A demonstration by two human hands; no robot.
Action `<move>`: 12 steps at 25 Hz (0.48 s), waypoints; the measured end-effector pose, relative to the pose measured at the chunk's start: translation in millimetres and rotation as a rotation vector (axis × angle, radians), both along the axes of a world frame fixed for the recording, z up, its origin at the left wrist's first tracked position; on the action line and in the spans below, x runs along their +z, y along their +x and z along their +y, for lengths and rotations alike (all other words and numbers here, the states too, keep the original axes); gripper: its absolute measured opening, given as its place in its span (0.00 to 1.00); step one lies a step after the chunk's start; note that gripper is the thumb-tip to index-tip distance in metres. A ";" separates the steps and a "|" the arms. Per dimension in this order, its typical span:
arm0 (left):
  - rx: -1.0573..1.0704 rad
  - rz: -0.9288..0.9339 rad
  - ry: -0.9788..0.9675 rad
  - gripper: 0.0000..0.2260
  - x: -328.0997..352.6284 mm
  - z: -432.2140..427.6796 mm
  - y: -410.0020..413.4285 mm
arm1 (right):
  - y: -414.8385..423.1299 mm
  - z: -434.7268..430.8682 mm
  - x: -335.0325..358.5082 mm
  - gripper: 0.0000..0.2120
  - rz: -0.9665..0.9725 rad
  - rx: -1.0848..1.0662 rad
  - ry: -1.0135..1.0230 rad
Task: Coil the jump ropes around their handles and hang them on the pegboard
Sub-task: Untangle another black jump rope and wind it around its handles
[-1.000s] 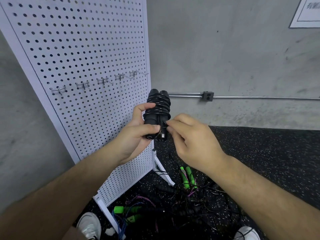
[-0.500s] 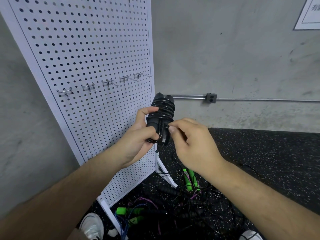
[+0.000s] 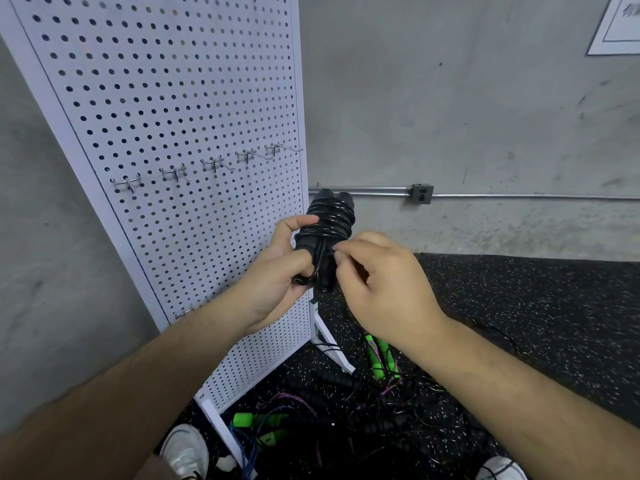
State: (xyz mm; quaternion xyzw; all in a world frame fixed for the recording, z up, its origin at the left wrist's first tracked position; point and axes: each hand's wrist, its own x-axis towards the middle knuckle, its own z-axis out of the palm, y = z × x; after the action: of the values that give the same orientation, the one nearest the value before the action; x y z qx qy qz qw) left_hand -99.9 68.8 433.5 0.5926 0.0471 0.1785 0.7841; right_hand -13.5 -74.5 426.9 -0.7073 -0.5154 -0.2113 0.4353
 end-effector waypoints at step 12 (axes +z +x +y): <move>-0.073 -0.008 -0.026 0.30 1.1 2.6 -1.3 | 17.5 -7.3 -6.7 0.10 -0.243 0.082 -0.061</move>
State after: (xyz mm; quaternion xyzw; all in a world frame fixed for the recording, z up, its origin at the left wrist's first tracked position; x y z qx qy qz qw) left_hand -101.3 71.4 434.7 0.5827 0.0246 0.1517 0.7980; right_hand 4.0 -81.8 420.2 -0.6675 -0.5991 -0.2615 0.3565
